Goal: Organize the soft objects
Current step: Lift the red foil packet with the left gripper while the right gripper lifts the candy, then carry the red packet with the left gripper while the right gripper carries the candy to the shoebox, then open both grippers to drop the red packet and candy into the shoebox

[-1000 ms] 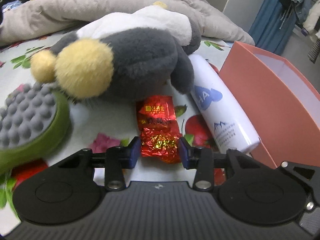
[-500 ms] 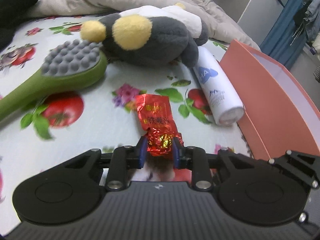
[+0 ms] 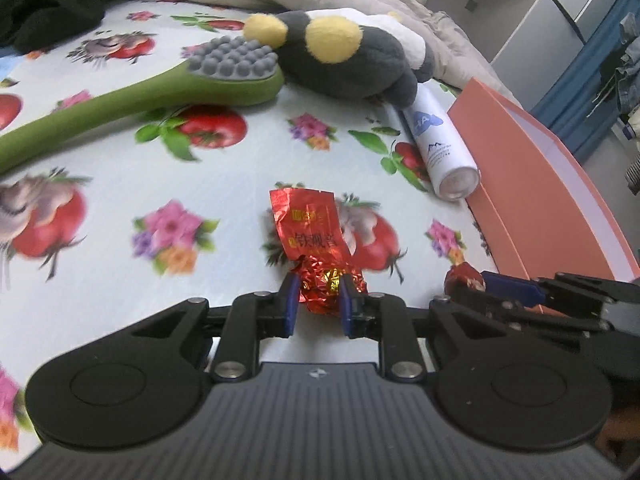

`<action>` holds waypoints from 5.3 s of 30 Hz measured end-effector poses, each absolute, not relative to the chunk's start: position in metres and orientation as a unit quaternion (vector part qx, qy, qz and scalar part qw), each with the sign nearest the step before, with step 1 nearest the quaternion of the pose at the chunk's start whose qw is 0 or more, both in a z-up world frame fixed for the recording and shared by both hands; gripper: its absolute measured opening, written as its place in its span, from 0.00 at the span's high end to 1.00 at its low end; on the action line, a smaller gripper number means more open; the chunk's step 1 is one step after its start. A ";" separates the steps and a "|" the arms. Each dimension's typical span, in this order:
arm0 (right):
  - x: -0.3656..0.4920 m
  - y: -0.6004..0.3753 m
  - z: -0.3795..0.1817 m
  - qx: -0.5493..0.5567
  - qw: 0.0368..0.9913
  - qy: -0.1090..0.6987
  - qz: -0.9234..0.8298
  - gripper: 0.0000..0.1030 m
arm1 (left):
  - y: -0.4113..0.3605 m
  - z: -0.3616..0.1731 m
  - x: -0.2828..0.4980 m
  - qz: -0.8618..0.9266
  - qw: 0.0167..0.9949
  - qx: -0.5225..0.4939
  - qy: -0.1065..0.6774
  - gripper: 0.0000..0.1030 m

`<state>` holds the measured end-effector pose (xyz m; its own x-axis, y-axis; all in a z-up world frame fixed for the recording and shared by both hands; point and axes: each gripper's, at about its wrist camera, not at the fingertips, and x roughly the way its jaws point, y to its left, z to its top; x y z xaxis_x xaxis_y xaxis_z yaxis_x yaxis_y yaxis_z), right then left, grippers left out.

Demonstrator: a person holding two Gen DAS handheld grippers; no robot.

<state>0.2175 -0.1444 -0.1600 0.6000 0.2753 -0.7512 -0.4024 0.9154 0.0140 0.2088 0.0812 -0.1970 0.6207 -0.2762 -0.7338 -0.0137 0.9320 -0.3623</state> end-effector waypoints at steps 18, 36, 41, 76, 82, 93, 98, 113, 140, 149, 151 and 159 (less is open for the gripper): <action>0.223 -0.148 -0.173 -0.033 0.893 0.405 0.191 0.48 | 0.074 -0.201 0.197 -0.010 0.883 -0.212 0.418 0.25; 0.217 -0.167 -0.185 -0.040 0.891 0.420 0.169 0.64 | 0.036 -0.209 0.202 0.030 0.905 -0.110 0.409 0.27; 0.210 -0.173 -0.187 -0.045 0.890 0.422 0.168 0.64 | 0.026 -0.212 0.201 0.043 0.911 -0.063 0.404 0.41; 0.175 -0.184 -0.085 -0.016 0.918 0.354 0.179 0.64 | 0.020 -0.090 0.157 -0.045 0.925 -0.131 0.354 0.43; 0.178 -0.198 -0.047 -0.007 0.930 0.322 0.178 0.64 | 0.003 -0.046 0.168 -0.065 0.935 -0.124 0.327 0.43; 0.195 -0.247 0.008 0.004 0.946 0.280 0.165 0.64 | -0.056 0.014 0.198 -0.096 0.944 -0.115 0.295 0.43; 0.208 -0.274 0.018 0.010 0.949 0.271 0.159 0.64 | -0.087 0.028 0.217 -0.106 0.945 -0.105 0.291 0.43; 0.264 -0.360 -0.010 0.020 0.947 0.303 0.100 0.64 | -0.179 -0.022 0.308 -0.136 0.923 -0.083 0.350 0.43; 0.294 -0.427 -0.102 0.058 0.898 0.434 0.033 0.53 | -0.226 -0.084 0.348 -0.173 0.875 -0.063 0.447 0.26; 0.260 -0.427 -0.026 0.062 0.930 0.362 0.020 0.53 | -0.208 -0.010 0.309 -0.189 0.899 -0.063 0.391 0.26; 0.248 -0.424 -0.006 0.061 0.937 0.343 0.017 0.53 | -0.203 0.007 0.297 -0.191 0.904 -0.061 0.377 0.26; 0.198 -0.406 0.043 0.062 0.954 0.295 0.011 0.53 | -0.183 0.055 0.243 -0.209 0.918 -0.046 0.335 0.25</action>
<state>0.1979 -0.4055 0.0426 0.8262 0.0575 -0.5605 0.0156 0.9921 0.1247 0.2425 -0.1834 0.0554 0.6879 -0.4141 -0.5960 0.3518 0.9086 -0.2252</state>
